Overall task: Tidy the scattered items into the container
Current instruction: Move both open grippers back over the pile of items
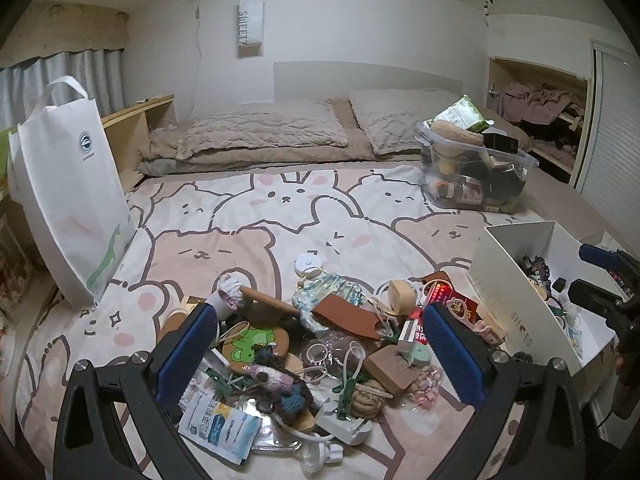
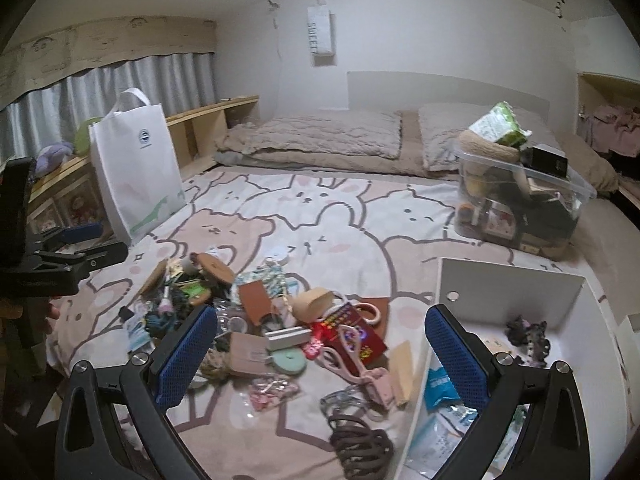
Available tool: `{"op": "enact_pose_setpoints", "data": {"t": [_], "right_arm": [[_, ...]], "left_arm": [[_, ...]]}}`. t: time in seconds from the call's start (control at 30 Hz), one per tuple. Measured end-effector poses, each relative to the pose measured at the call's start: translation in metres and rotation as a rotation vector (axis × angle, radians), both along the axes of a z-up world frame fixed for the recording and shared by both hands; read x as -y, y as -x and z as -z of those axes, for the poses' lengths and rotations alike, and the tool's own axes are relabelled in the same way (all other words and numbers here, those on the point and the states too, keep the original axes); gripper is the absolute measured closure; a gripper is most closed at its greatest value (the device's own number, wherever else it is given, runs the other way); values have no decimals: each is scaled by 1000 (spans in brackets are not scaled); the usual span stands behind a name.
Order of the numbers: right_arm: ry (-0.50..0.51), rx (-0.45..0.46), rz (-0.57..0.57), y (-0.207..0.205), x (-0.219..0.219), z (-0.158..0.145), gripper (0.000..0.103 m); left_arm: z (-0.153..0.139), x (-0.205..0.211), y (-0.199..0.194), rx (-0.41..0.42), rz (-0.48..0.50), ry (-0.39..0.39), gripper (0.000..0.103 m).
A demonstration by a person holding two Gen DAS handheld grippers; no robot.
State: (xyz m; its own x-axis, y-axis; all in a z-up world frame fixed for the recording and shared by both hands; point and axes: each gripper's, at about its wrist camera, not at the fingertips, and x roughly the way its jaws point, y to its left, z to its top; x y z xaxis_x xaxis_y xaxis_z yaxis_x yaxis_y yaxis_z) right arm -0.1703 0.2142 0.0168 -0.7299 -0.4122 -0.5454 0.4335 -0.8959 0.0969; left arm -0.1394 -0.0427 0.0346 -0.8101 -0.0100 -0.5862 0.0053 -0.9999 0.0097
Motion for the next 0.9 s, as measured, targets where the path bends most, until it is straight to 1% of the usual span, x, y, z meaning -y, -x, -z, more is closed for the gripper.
{"op": "enact_pose_setpoints", "data": {"t": [0.13, 0.3, 0.53, 0.67, 0.8, 0.9], "right_arm": [[1, -9, -30, -6, 11, -2, 0], [10, -17, -61, -13, 22, -3, 0], [18, -33, -95, -21, 33, -3, 0], [22, -52, -101, -25, 37, -1, 0], [23, -43, -102, -25, 42, 2, 0], [25, -34, -103, -24, 45, 4, 0]], "left_arm": [[2, 6, -7, -23, -12, 9, 0], [5, 15, -13, -35, -16, -39, 0], [12, 24, -19, -44, -32, -80, 0], [15, 26, -24, -41, -47, -64, 0], [15, 27, -28, -45, -66, -40, 0], [15, 29, -35, -57, -65, -40, 0]]}}
